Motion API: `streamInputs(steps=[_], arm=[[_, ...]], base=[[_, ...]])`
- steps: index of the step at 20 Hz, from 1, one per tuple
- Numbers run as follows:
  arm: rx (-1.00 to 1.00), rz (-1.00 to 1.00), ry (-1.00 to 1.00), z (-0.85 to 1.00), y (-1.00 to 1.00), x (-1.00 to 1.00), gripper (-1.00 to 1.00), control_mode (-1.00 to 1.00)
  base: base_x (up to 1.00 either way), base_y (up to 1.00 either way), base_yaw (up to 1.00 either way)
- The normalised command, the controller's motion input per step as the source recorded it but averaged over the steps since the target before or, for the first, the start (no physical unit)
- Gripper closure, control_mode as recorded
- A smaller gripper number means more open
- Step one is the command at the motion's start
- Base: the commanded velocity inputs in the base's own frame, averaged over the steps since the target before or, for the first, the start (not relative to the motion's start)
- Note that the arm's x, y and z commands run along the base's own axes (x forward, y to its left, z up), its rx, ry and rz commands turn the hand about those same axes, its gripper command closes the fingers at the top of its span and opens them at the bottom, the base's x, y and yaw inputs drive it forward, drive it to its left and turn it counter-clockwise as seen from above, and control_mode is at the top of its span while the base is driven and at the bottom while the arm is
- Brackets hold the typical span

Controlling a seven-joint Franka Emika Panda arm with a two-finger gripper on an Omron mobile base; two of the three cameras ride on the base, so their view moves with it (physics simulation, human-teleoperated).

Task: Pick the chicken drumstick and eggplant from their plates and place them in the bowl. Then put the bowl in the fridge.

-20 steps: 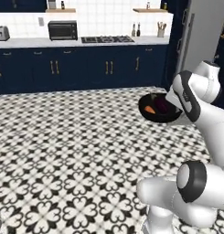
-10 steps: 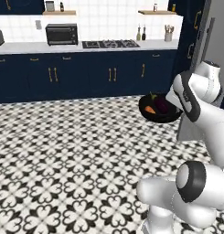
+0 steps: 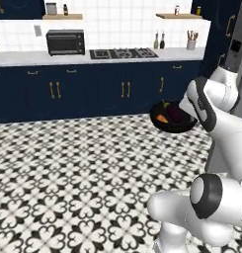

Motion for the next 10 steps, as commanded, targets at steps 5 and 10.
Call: streamInputs(steps=[5,10], arm=[[0.0,0.0,0.0,0.0,0.0,0.0,1.0,1.0],[0.0,0.0,0.0,0.0,0.0,0.0,1.0,1.0]], base=[[1.0,0.0,0.0],[1.0,0.0,0.0]])
